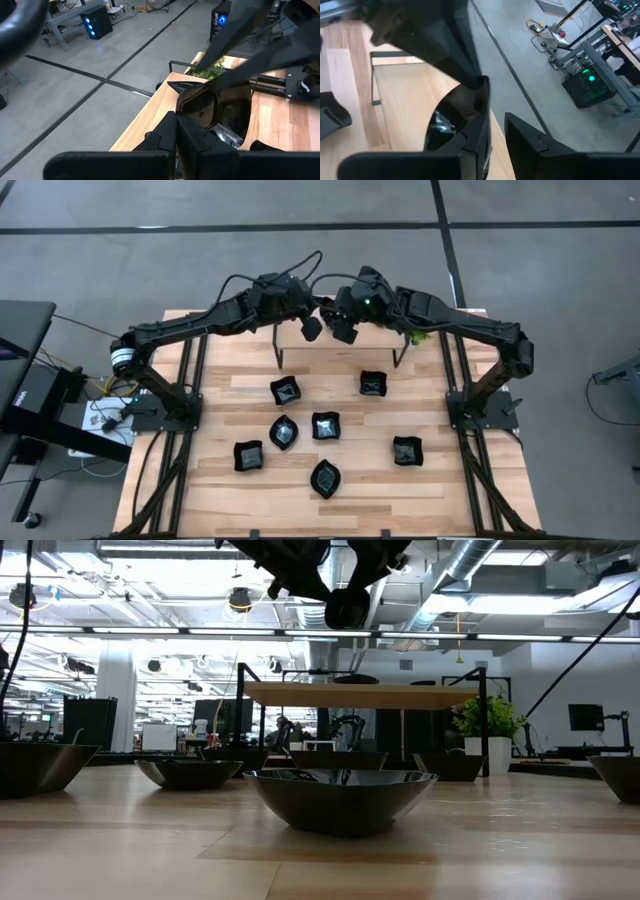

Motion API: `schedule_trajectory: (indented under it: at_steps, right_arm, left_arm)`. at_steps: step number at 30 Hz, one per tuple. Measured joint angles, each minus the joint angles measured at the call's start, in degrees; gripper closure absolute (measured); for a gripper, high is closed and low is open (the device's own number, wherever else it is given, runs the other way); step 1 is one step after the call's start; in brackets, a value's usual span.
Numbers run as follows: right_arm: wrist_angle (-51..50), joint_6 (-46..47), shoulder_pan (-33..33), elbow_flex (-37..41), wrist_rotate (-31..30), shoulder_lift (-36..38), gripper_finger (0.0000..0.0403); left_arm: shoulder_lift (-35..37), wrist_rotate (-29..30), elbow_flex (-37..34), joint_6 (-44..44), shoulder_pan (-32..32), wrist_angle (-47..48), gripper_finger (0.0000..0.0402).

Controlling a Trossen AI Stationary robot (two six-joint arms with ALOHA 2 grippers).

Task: Pick & Place Mini shaped plates
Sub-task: Stack the leaf-shaped plate on top of the leaf-shaped plates on the shelf

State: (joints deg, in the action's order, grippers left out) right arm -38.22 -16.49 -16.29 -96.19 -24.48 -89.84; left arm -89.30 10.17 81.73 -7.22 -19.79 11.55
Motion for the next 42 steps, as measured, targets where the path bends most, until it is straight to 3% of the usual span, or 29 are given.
schedule_trajectory:
  at_steps: [12, 22, 31, 37, 42]
  right_arm:
    - [-0.4, -0.5, 0.1, -0.2, -0.9, 0.0, 0.0341]
    - [-0.5, -0.6, 0.1, -0.2, -0.8, 0.0, 0.0397]
    - [-0.9, -0.6, 0.2, -0.2, -0.8, 0.1, 0.0401]
    - [-1.4, -0.1, 0.2, -0.2, -0.8, 0.1, 0.0402]
    - [-1.5, 0.0, 0.2, -0.2, -0.9, 0.1, 0.0402]
  left_arm:
    - [0.0, 0.0, 0.0, 0.0, 0.0, 0.0, 0.0398]
    - [0.0, 0.0, 0.0, 0.2, 0.0, 0.0, 0.0398]
    - [0.0, -1.2, 0.0, 0.4, 0.0, 0.0, 0.0397]
    - [0.0, -1.7, 0.0, 0.2, 0.0, -0.3, 0.0376]
    - [0.0, -3.0, 0.0, 0.1, 0.0, -0.5, 0.0335]
